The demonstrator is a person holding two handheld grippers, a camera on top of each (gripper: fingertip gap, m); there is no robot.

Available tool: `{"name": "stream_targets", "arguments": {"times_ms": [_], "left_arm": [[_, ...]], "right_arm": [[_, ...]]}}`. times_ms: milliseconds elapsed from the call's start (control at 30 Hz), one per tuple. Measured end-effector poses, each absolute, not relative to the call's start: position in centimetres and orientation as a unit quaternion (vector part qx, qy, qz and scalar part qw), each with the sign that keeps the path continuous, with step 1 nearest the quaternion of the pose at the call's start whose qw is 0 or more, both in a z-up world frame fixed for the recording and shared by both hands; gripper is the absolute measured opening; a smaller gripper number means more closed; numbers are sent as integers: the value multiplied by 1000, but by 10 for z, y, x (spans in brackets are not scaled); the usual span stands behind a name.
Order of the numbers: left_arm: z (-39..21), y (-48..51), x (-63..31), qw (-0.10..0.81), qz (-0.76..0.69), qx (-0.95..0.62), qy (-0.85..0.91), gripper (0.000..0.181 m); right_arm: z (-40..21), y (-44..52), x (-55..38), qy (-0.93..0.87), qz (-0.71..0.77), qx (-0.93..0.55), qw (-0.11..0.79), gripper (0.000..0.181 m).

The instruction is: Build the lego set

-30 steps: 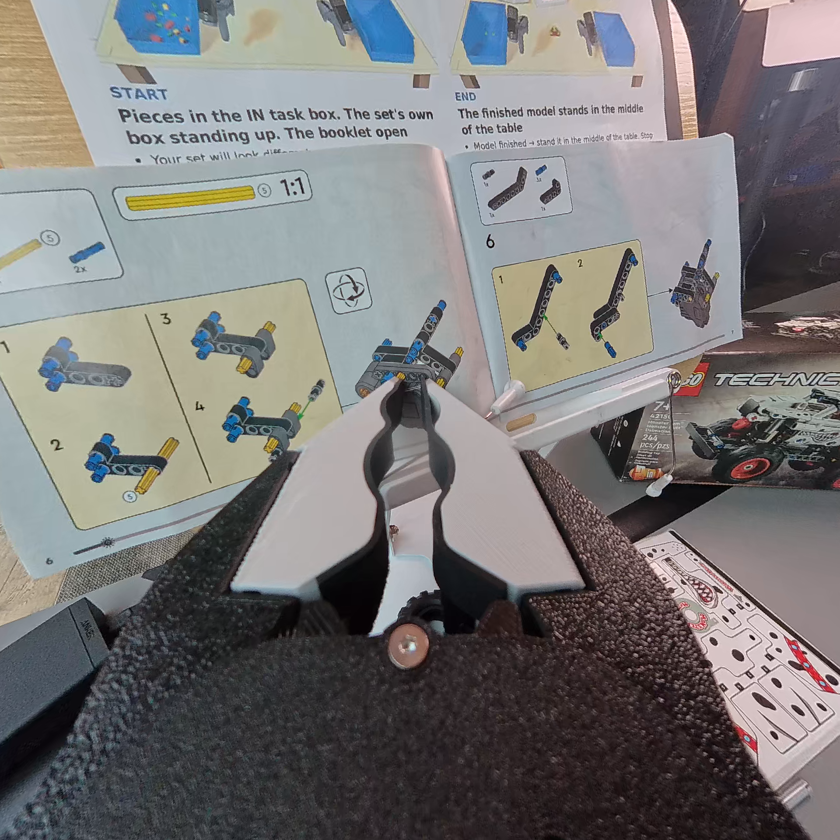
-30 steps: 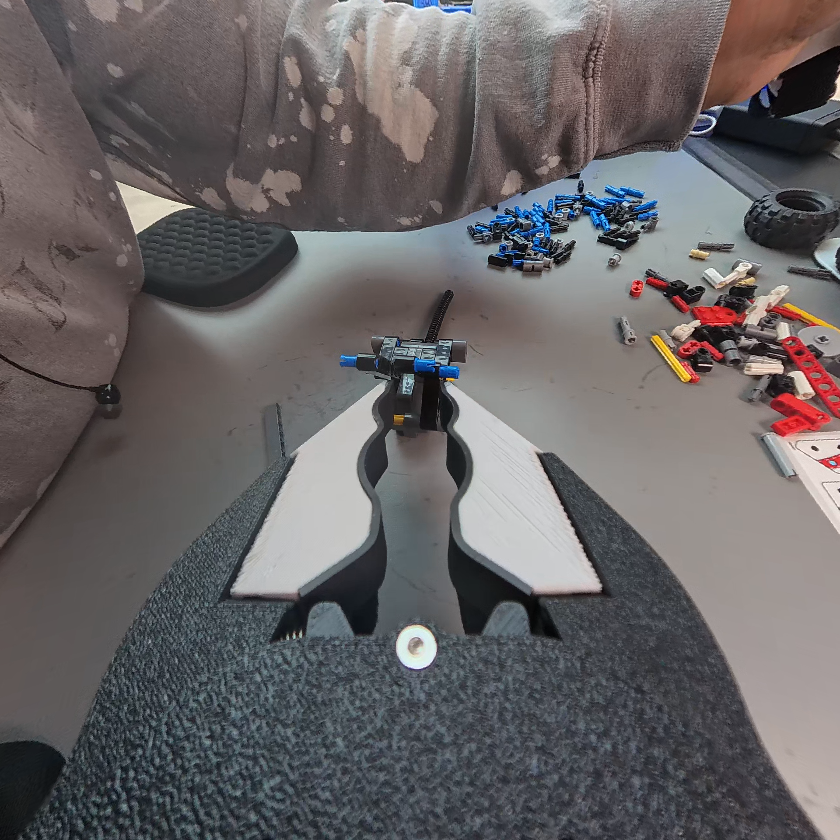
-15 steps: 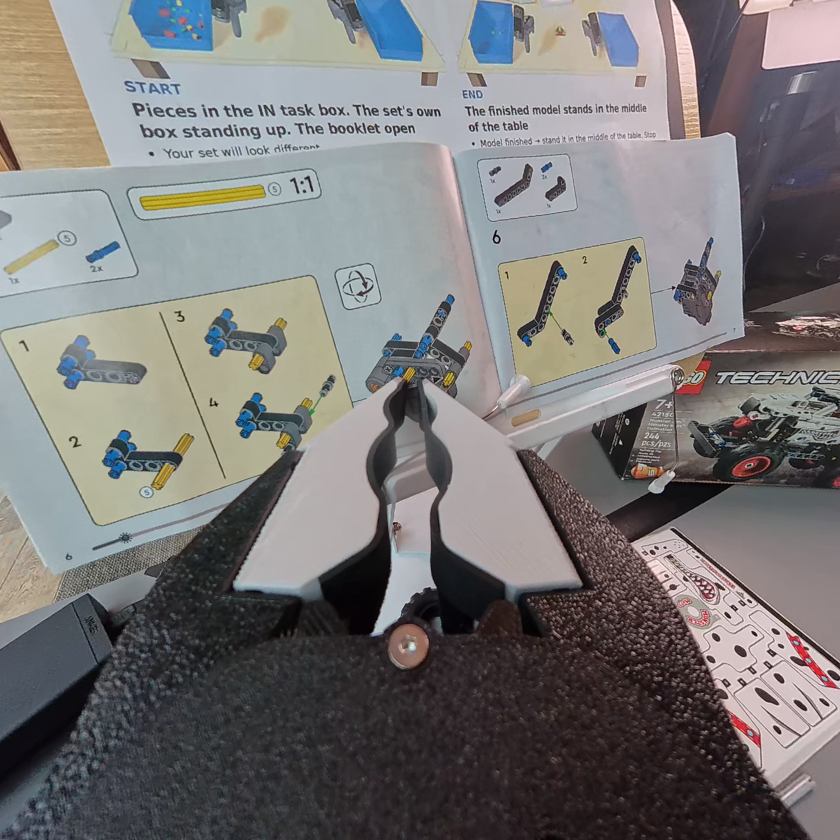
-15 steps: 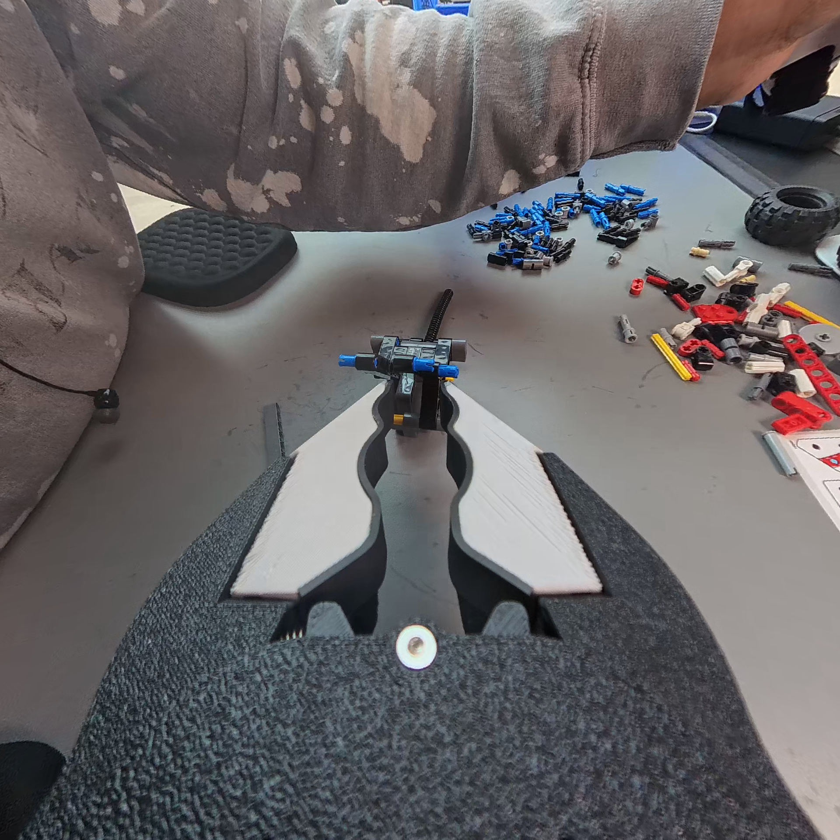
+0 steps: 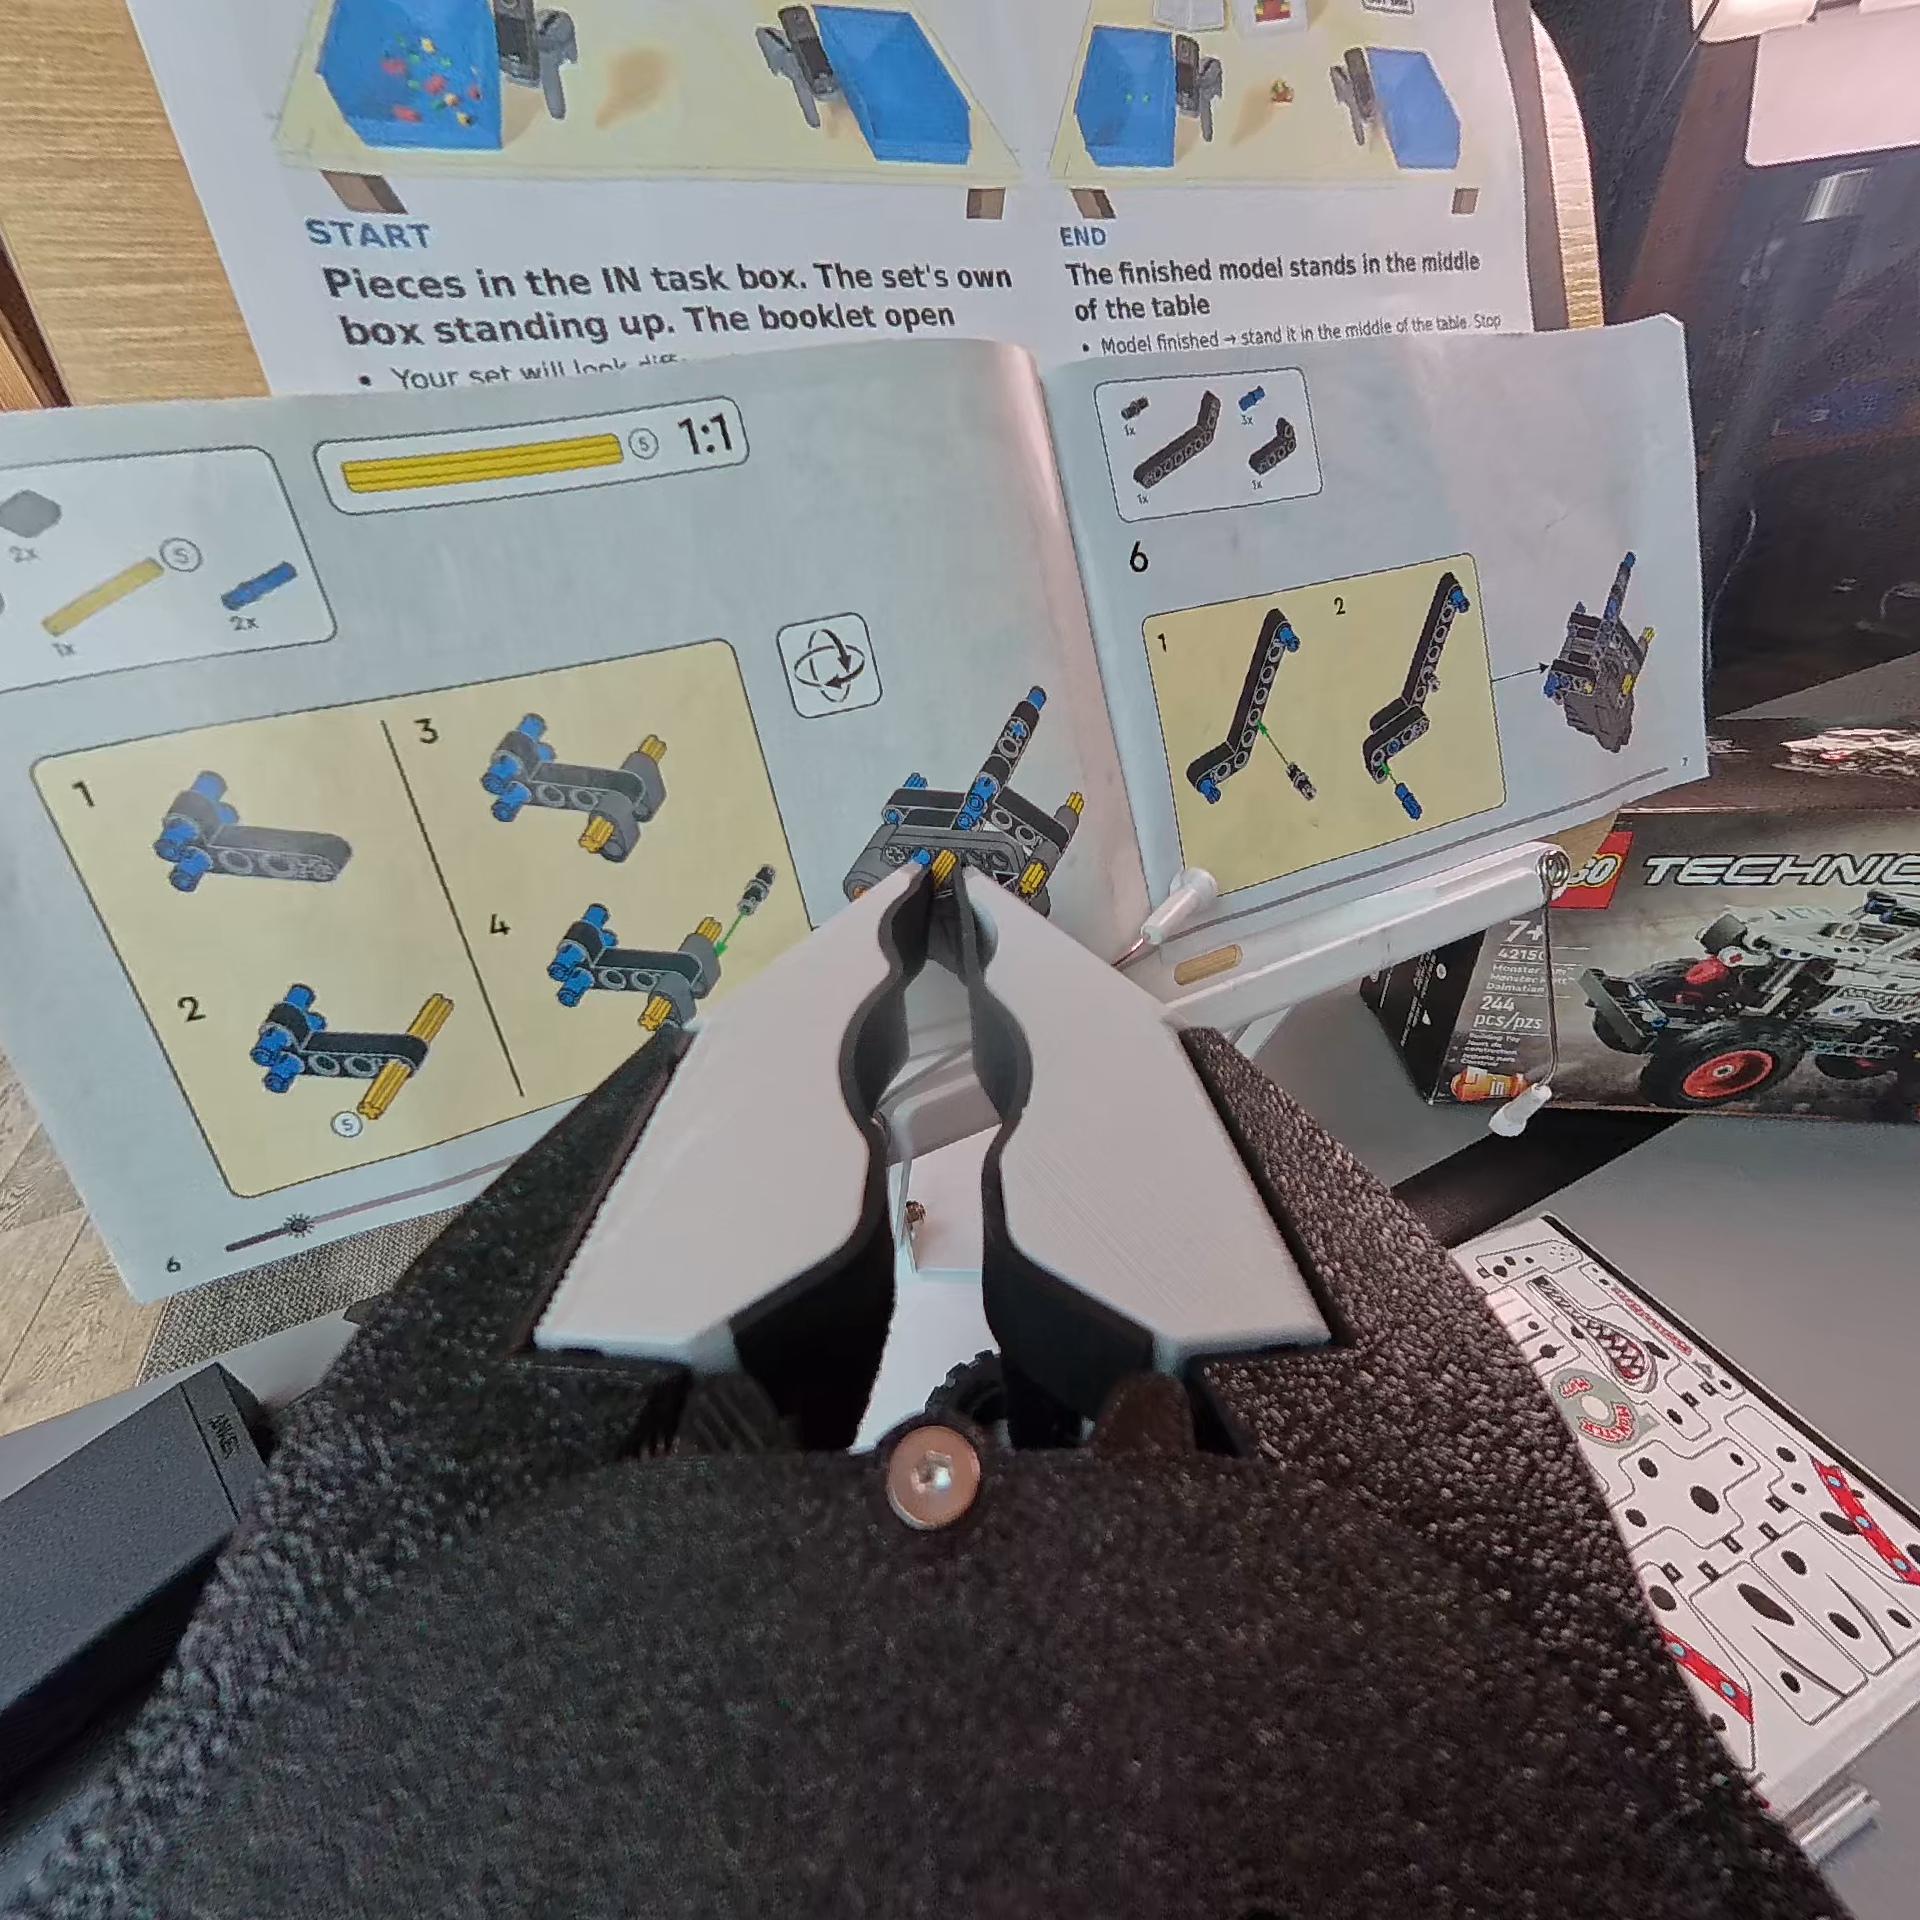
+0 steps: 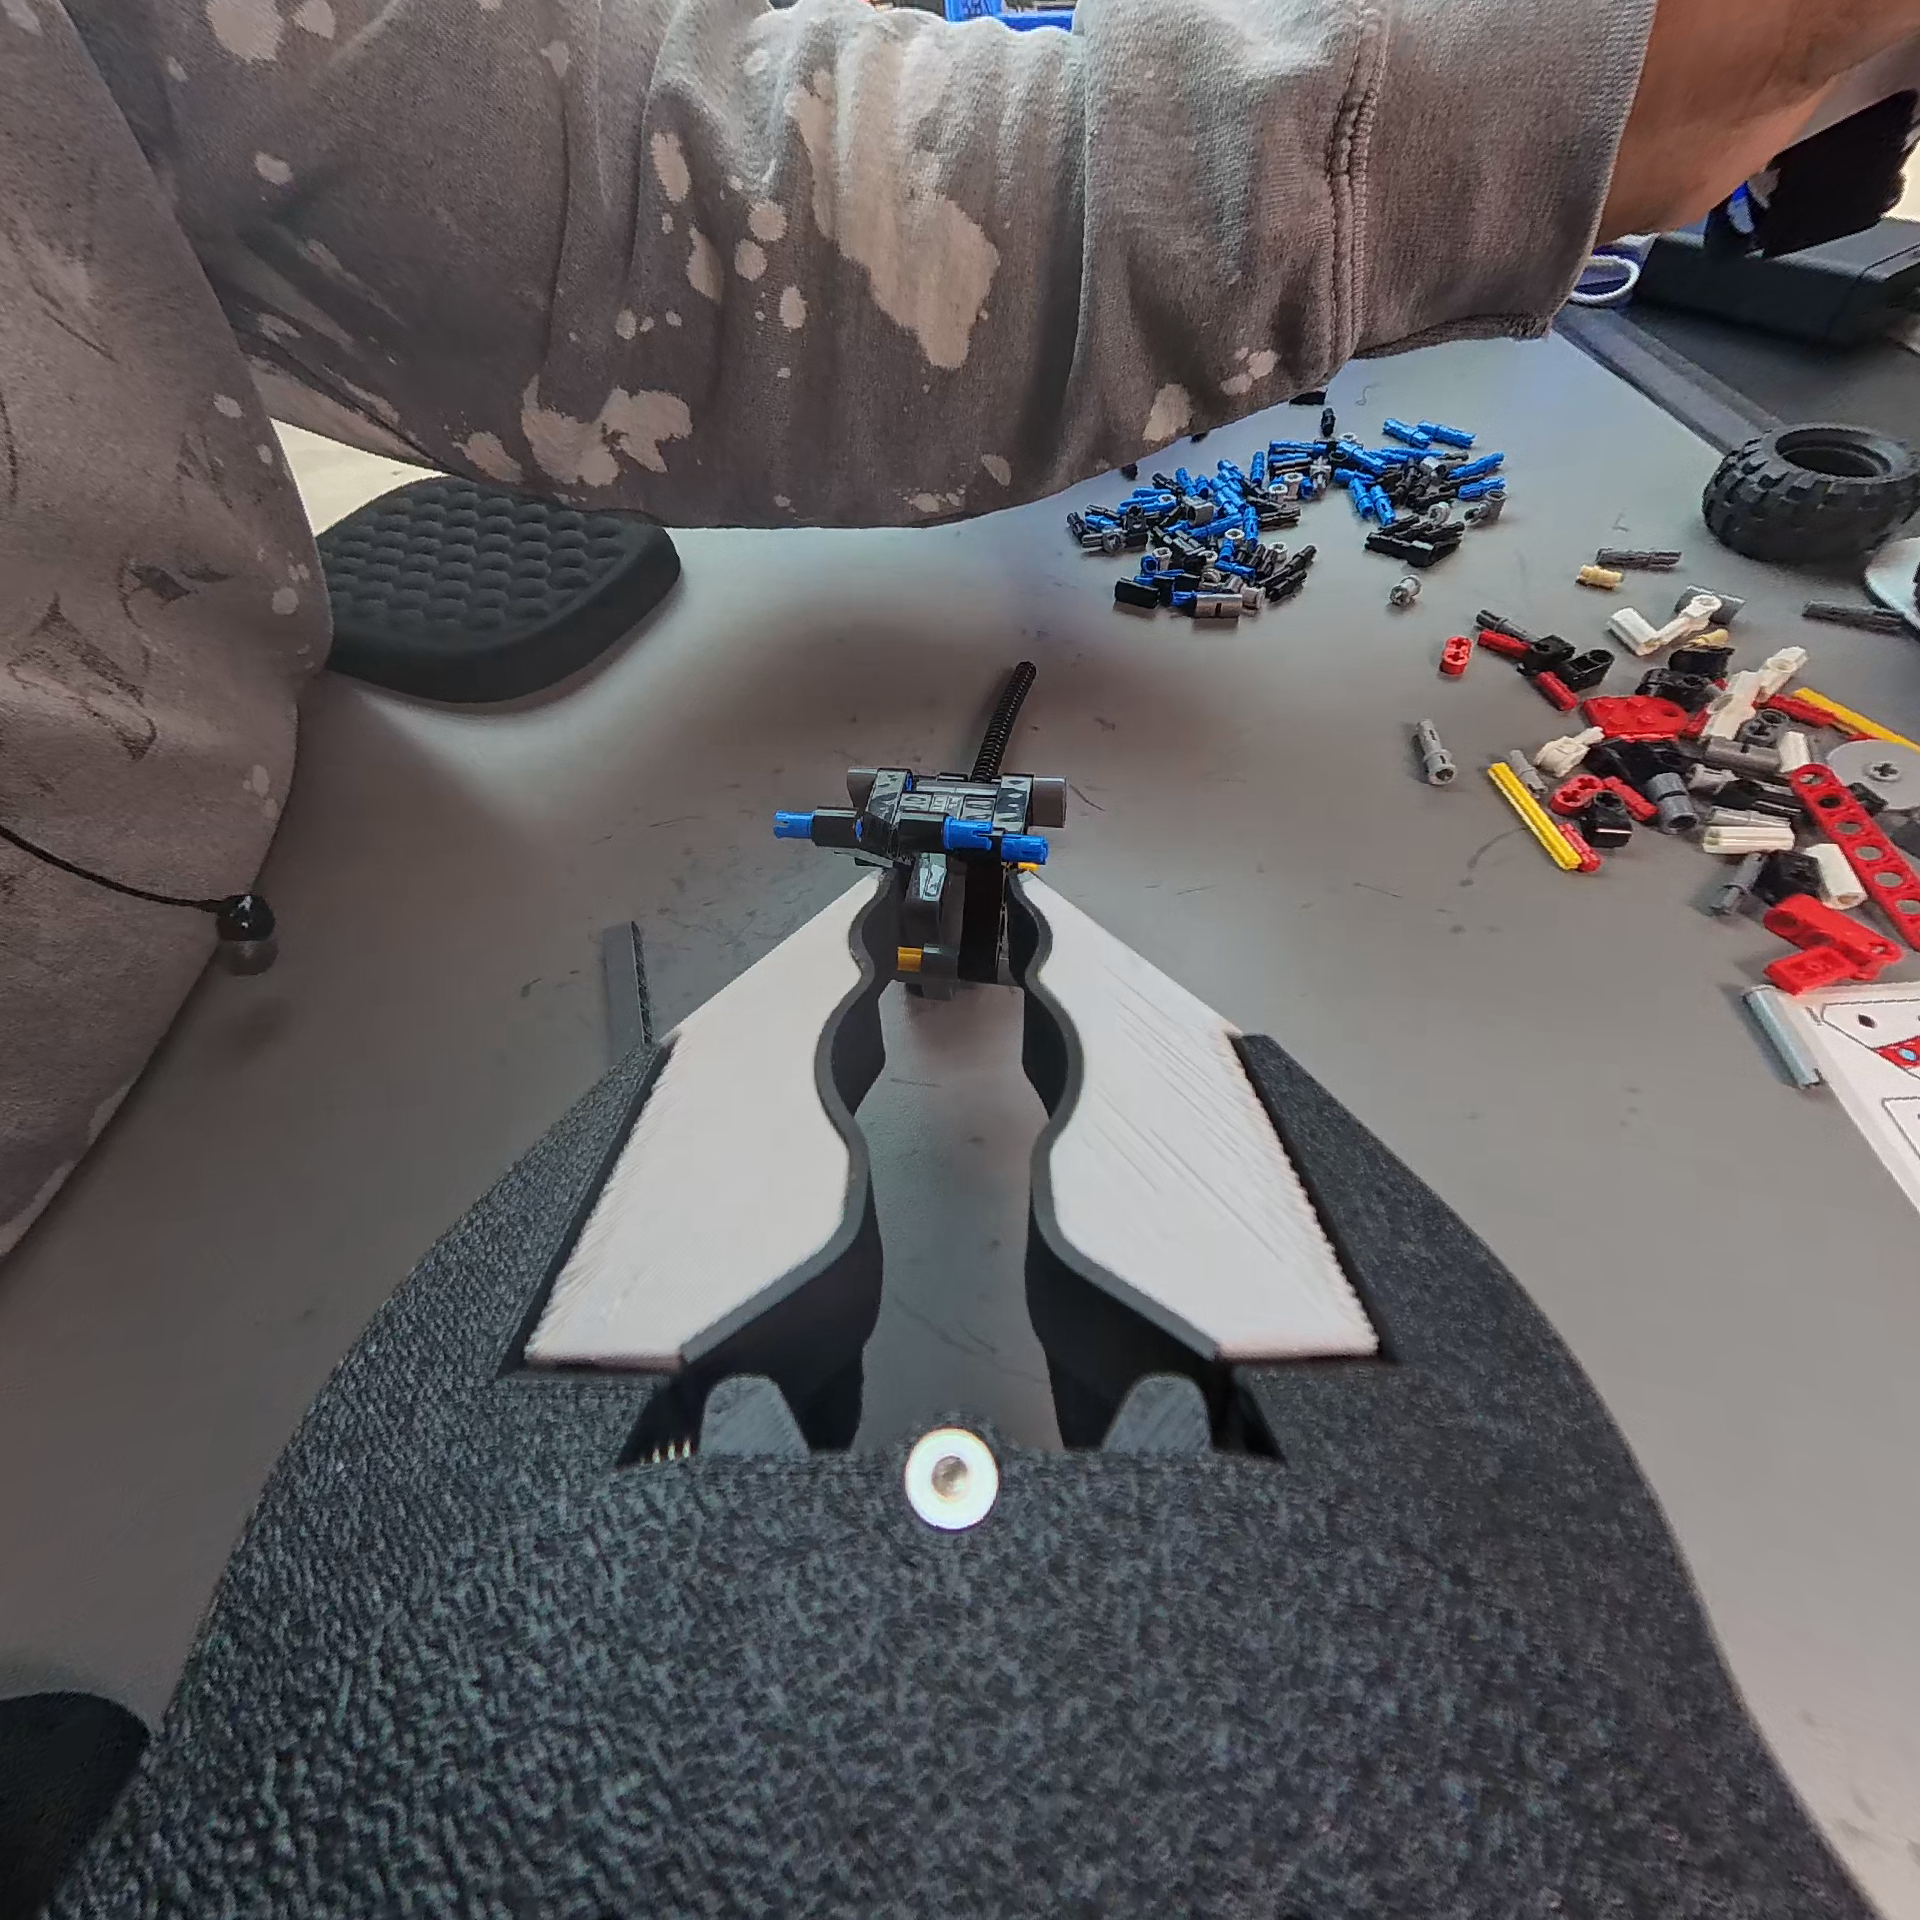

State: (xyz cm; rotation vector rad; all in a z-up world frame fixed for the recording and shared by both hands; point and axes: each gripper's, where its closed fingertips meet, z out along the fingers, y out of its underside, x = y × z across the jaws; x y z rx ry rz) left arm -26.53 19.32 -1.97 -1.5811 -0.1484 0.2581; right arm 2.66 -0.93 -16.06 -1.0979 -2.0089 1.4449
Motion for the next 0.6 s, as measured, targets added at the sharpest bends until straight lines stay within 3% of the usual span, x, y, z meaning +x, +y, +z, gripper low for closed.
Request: {"name": "stream_targets", "arguments": {"times_ms": [33, 600], "left_arm": [[-20, 193, -265, 694, 116, -708, -67, 4], [-19, 192, -266, 694, 122, -706, -64, 0]], "right_arm": [[-161, -9, 27, -725, 521, -396, 216, 20], [-161, -10, 26, -725, 521, -397, 215, 20]]}}
